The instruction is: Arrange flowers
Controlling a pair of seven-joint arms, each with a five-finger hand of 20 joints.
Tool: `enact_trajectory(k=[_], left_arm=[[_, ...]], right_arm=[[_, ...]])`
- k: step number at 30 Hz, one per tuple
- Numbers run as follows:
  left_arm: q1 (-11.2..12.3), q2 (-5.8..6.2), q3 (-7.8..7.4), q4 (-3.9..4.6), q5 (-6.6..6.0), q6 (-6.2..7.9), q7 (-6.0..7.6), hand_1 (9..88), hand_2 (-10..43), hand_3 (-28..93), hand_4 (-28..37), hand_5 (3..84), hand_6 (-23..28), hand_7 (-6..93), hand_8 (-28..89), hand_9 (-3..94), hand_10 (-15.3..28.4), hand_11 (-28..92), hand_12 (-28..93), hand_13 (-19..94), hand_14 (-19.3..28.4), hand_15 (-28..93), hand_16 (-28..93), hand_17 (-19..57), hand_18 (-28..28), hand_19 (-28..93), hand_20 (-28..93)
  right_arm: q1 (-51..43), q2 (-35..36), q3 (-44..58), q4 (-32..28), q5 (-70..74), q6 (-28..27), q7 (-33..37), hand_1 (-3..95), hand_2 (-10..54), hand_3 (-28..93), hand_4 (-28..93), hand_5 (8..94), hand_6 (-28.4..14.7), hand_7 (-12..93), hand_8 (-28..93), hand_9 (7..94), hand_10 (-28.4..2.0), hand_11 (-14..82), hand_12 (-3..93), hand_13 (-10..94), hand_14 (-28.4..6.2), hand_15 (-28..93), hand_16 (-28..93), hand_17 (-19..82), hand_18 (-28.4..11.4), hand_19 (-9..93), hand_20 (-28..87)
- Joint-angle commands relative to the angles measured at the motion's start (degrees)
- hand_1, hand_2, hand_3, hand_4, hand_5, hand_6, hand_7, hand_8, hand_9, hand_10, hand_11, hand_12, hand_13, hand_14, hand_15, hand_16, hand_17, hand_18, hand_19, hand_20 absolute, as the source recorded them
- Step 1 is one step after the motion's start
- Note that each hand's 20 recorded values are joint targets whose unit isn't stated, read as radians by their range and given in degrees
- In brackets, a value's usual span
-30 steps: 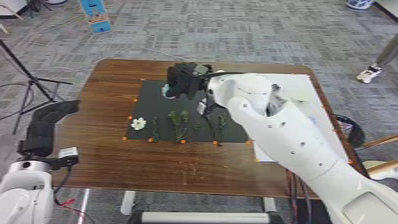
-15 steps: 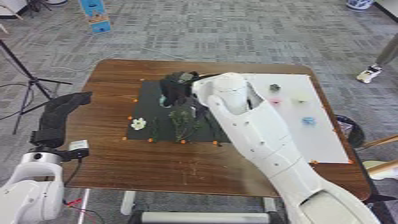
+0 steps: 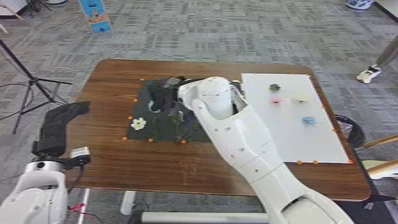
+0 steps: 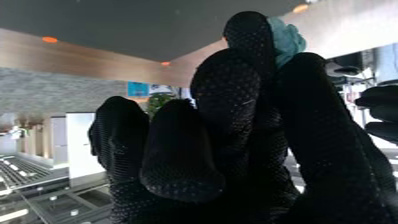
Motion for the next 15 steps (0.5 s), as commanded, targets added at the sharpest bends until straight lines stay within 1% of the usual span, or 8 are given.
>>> enact_trajectory(k=[1,4,7,13,15], left_arm=[[-1.2,-0.76,1.69,0.49,-0.36,-0.62,-0.1,26.2,27.9,69,-28.3,50.8,2.7,17.7,-10,49.9,12.3,19,11,35,10.5,10,-3,8.7,5.6,4,17],[-1.9,-0.71,2.19,0.46,0.0,-1.55,-0.09,26.0,27.8,69,-28.3,50.7,2.7,17.7,-10,49.8,12.3,19,11,35,10.5,11,-3,8.7,5.5,4,16],[-2.4,-0.64,2.6,0.3,0.05,-1.63,-0.2,25.7,27.5,70,-28.3,50.7,2.7,17.8,-10,49.8,12.2,19,11,35,10.6,11,-3,8.7,5.5,4,16],[-2.5,-0.87,2.63,-0.18,0.07,-2.32,-0.29,25.1,25.7,70,-28.3,50.6,2.7,17.7,-10,49.6,12.2,19,11,35,10.7,11,-3,8.6,5.6,4,16],[-2.6,-0.95,2.64,-0.35,0.36,-2.37,-0.44,25.0,24.9,70,-28.3,50.6,2.7,17.7,-10,49.4,12.3,19,11,35,10.7,11,-3,8.5,5.6,4,16]], right_arm=[[-2.0,-3.3,1.1,2.0,-7.3,2.3,-1.2,48.0,6.4,54,-21,76.9,2.6,31,6,88.5,-10.1,48.0,35.4,84,-8.1,76,43,51,-23.7,93,71],[-2.2,-3.7,1.8,2.9,-8.9,3.9,-0.7,47.5,6.4,54,-20,77.3,2.8,31,4,88.6,-10.1,48.1,35.4,84,-8.1,76,43,51,-23.9,93,71],[-2.2,-3.6,1.8,3.2,-8.9,4.6,0.5,47.0,6.2,55,-20,77.4,3.1,30,4,88.6,-10.0,48.2,35.4,84,-8.2,76,43,51,-23.9,93,71],[-2.2,-3.8,2.2,3.5,-9.1,4.4,2.2,46.5,5.8,54,-20,77.6,3.8,28,4,88.7,-9.9,48.4,35.2,84,-8.4,76,43,51,-24.3,93,71],[-2.2,-3.6,1.9,3.7,-9.4,5.0,2.5,46.1,5.7,54,-19,77.2,4.1,28,5,88.7,-9.9,48.4,35.2,84,-8.6,76,43,51,-24.4,93,71]])
